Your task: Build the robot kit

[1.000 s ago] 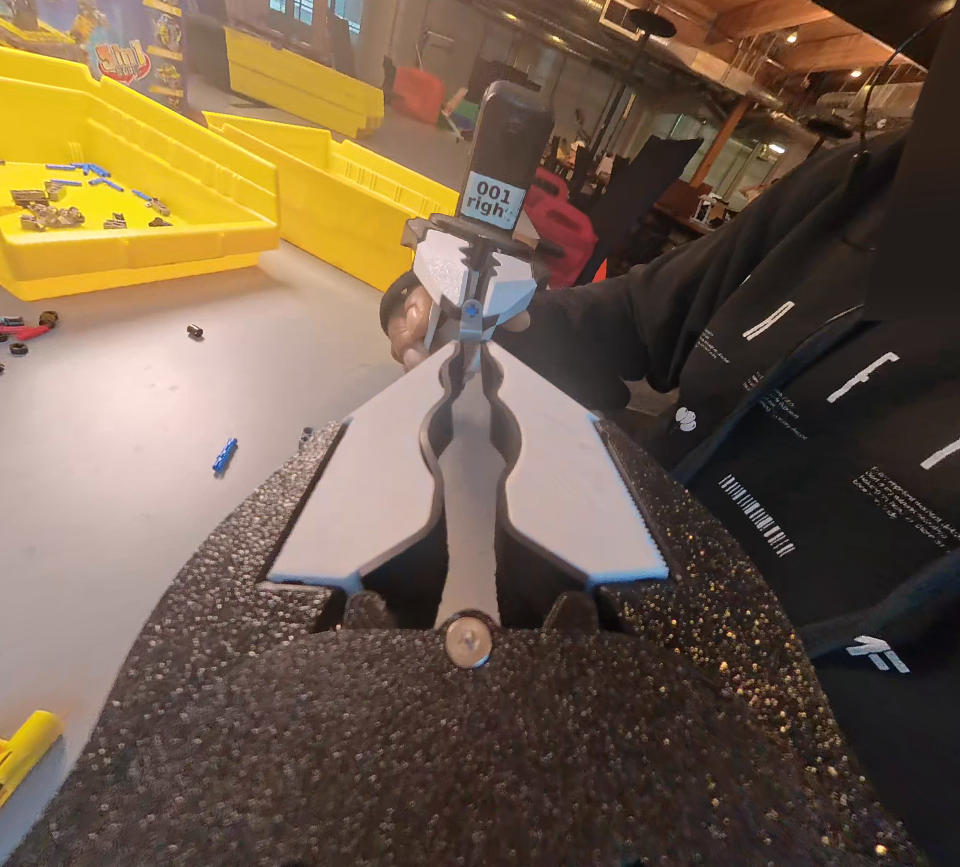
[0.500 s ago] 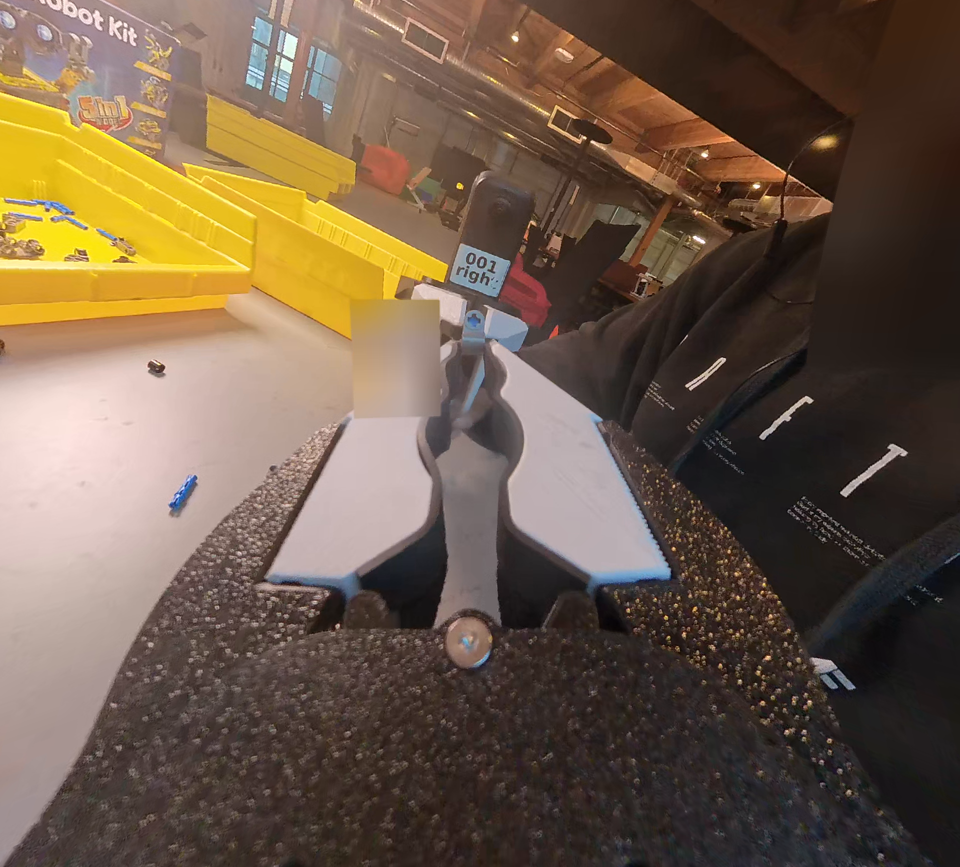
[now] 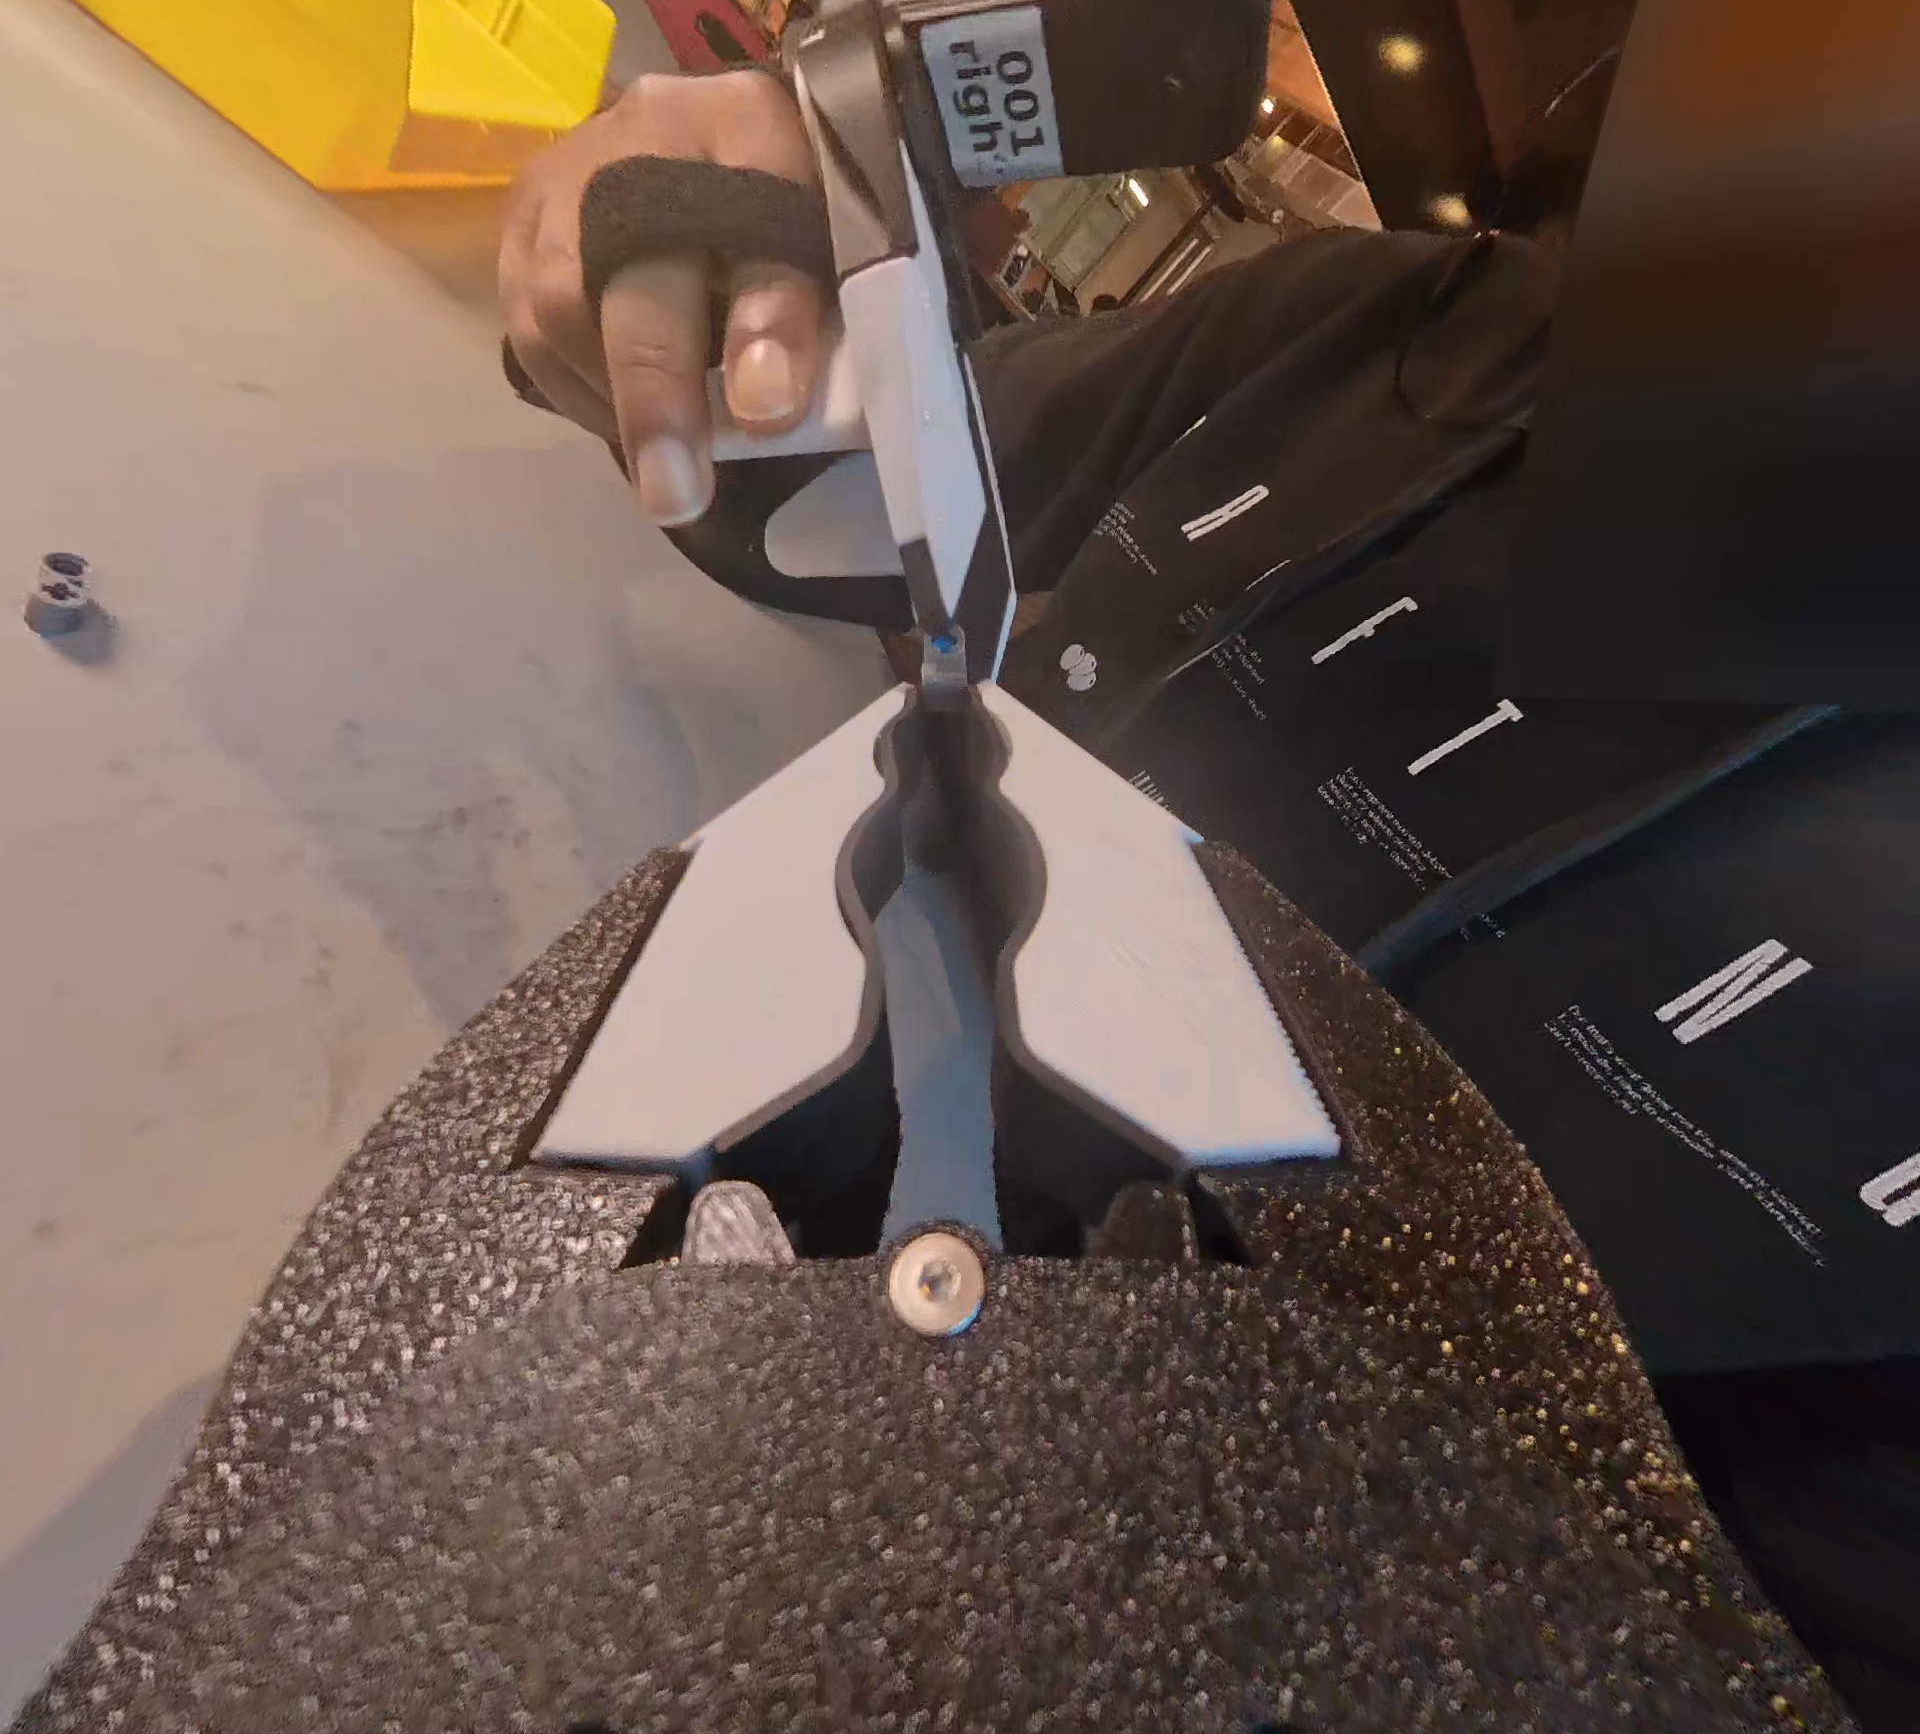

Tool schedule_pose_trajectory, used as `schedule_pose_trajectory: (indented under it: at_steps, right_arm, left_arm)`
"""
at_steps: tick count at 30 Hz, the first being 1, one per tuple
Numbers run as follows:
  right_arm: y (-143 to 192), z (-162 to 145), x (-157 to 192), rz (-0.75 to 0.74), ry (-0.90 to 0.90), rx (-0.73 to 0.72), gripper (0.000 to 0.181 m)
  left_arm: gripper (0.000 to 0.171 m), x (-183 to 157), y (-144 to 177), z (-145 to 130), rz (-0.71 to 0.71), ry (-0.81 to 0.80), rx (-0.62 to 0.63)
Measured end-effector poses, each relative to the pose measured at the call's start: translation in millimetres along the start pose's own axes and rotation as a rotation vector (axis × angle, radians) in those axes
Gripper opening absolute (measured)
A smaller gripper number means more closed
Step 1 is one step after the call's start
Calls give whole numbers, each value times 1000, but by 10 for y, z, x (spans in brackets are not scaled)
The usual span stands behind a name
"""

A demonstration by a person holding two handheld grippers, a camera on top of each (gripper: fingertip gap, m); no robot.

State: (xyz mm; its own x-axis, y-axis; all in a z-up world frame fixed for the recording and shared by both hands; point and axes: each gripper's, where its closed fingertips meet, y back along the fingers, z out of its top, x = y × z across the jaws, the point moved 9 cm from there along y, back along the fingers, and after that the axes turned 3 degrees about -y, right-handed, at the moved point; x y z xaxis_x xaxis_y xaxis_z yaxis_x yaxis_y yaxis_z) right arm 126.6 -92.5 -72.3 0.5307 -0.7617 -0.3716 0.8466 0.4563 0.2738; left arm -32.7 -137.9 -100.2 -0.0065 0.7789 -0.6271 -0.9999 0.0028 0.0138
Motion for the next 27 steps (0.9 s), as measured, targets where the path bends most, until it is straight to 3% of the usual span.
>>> schedule_pose_trajectory:
  at_steps: [8,16,27]
  right_arm:
    - [-57,-24,131,45,109,99,19]
    - [-37,-23,20,-70,33,68,17]
    - [-86,-68,18,-82,-37,64,14]
  left_arm:
    - [6,31,-72,-74,-15,53,62]
    - [7,94,1,-12,-29,101,-125]
    - [6,149,23,-64,-56,188,-123]
